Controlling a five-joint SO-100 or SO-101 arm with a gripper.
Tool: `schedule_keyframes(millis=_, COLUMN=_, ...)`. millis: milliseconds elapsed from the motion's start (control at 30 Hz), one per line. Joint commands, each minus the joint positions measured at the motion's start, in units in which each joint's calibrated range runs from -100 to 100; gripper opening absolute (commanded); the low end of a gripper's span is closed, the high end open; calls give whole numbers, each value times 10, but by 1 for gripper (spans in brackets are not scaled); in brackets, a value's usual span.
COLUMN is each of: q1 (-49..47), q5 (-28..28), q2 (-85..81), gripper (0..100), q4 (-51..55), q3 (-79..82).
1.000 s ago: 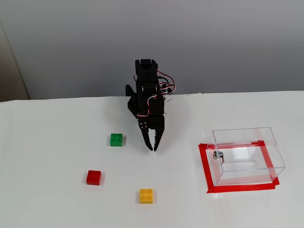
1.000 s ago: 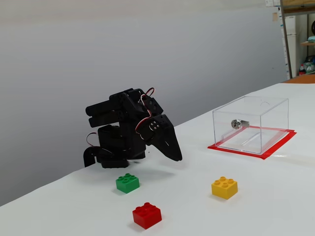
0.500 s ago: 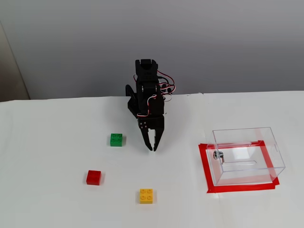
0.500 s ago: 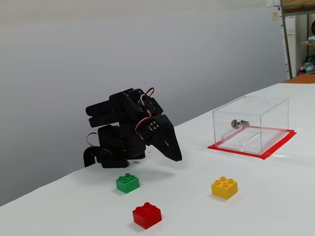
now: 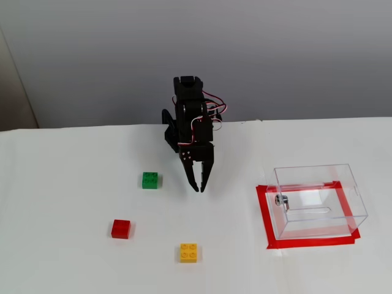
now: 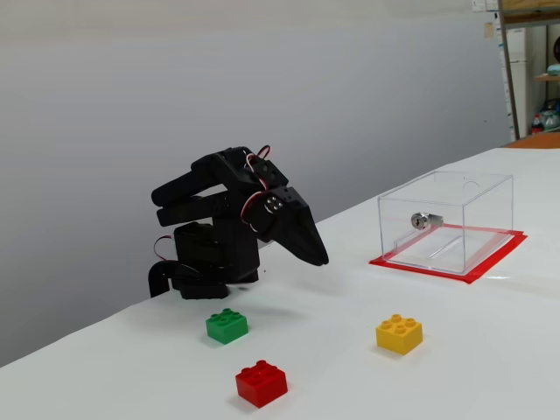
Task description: Pick the yellow lego brick and place it into the transparent box
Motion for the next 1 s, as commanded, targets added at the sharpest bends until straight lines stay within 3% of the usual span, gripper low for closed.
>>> schedule_keyframes(millis=0, q1=5, q5=-3, q2=71, gripper=8, q4=-6, q3=-87)
schedule_keyframes(millis=133, q1=16, q5=-2, q2=165, gripper=16, q4=-6, q3=-163)
schedule_keyframes(millis=700, q1=122, q5=3, q2=543, gripper=18, q4=-6, q3=-468)
schedule_keyframes(millis=967, q1=124, q5=3, q2=678, gripper=41, q4=-6, q3=-576)
